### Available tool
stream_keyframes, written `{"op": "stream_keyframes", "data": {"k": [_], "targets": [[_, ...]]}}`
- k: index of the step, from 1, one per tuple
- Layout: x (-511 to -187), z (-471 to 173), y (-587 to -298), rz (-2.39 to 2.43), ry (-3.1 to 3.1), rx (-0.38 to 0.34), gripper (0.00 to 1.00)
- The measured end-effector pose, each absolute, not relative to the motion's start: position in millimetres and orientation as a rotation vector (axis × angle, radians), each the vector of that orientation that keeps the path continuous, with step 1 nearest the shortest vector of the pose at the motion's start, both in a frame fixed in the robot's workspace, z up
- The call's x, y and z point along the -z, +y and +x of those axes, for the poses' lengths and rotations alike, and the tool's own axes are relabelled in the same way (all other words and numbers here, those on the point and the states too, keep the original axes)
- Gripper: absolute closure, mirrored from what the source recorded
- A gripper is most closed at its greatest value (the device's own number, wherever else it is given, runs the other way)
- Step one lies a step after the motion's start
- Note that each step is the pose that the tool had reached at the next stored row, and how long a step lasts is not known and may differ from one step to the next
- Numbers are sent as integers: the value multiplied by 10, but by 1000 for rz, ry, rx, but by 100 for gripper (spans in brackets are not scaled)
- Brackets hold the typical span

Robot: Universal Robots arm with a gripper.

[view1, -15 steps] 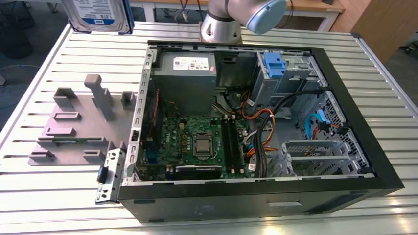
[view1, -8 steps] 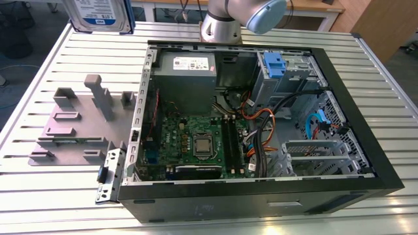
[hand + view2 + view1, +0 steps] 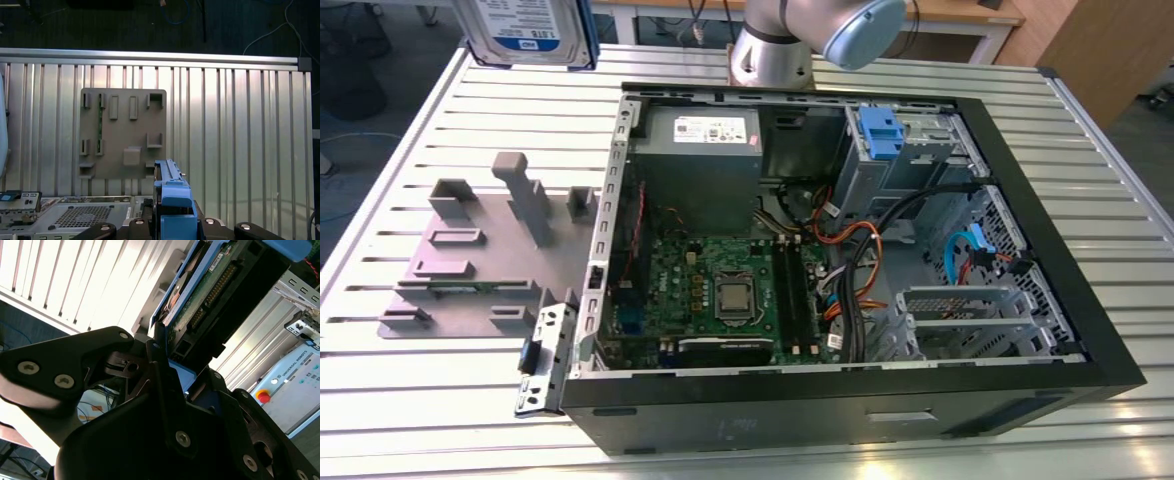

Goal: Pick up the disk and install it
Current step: 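Pick up the disk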

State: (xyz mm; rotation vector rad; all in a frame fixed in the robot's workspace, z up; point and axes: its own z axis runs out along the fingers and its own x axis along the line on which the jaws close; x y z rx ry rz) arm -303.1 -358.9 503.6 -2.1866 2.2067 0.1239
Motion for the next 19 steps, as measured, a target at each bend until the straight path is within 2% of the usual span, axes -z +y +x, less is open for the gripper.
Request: {"op": "stream_keyframes", "data": {"k": [19], "targets": [[-5036,-2975,-3589,-2187,2207,-124,63]]}}
